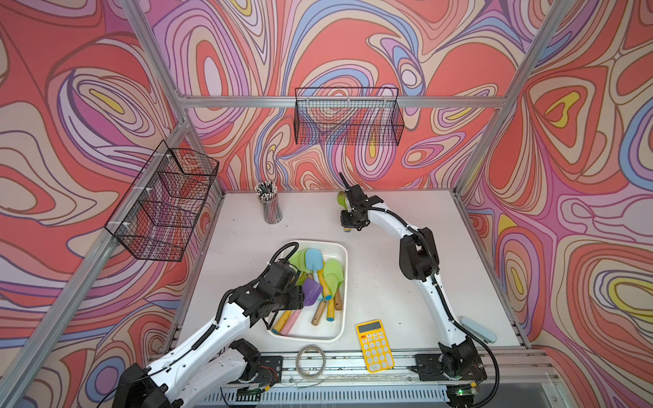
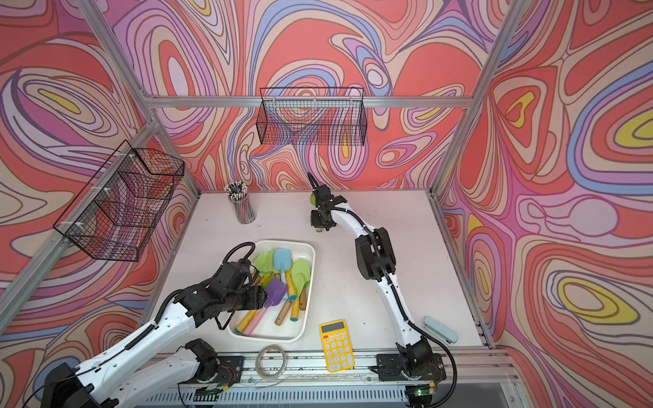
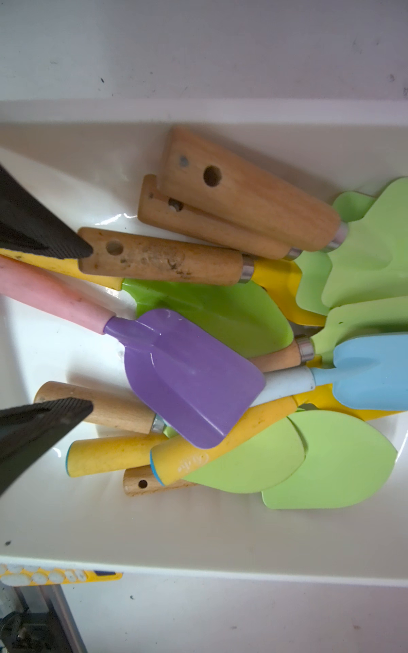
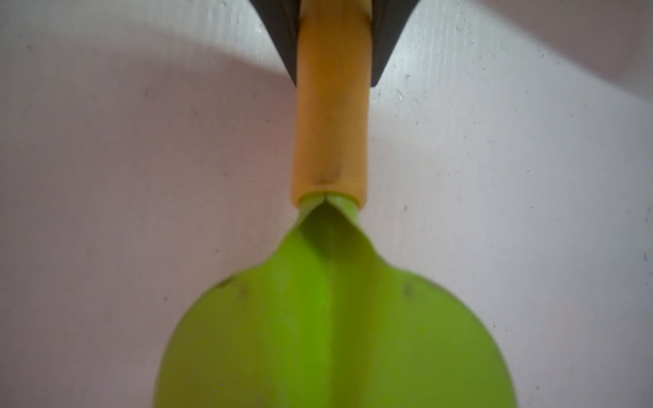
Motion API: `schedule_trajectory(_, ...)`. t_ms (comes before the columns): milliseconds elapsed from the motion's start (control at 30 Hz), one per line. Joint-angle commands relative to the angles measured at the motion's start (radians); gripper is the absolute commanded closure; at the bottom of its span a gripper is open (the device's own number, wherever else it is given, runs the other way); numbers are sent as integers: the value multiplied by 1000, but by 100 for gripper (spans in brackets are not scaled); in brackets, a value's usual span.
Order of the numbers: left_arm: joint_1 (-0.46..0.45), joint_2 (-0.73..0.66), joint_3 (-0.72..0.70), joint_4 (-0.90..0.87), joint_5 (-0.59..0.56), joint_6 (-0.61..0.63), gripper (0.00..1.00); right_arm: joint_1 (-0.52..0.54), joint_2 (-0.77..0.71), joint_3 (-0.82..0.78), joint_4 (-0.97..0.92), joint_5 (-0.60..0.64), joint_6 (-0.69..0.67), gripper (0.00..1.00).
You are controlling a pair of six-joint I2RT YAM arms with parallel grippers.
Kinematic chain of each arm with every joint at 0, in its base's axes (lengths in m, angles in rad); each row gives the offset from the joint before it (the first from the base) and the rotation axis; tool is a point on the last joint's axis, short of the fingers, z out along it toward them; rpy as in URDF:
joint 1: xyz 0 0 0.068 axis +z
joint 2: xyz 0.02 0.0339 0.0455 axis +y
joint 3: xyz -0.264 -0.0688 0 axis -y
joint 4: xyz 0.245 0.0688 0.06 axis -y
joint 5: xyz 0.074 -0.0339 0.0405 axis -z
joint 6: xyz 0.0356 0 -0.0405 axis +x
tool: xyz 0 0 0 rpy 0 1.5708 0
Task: Take the shovel out of the storage box
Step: Place the shovel at the center of the board.
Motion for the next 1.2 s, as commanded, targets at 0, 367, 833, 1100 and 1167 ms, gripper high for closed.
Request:
schedule_trajectory(0,-7,-16,-26,-29,-22,-34,34,2,50,35,-22,-3,17,95)
schedule_trajectory(367,-8,-16,-24,-30,-26,-37,33,5,56,-6,-5,37,14,83)
schedule_trajectory(833,-8,-22,-56,-12,-21,-50,32,15,41,-18,15,27,14,76)
schedule_trajectory(1100,-8,-30,-63,-10,-22,-57,32,20,36,-19,18,21,17,71)
schedule_trajectory(1167,-8,-30,-63,-12,-23,-57,32,21,36,-19,21,18,19,70)
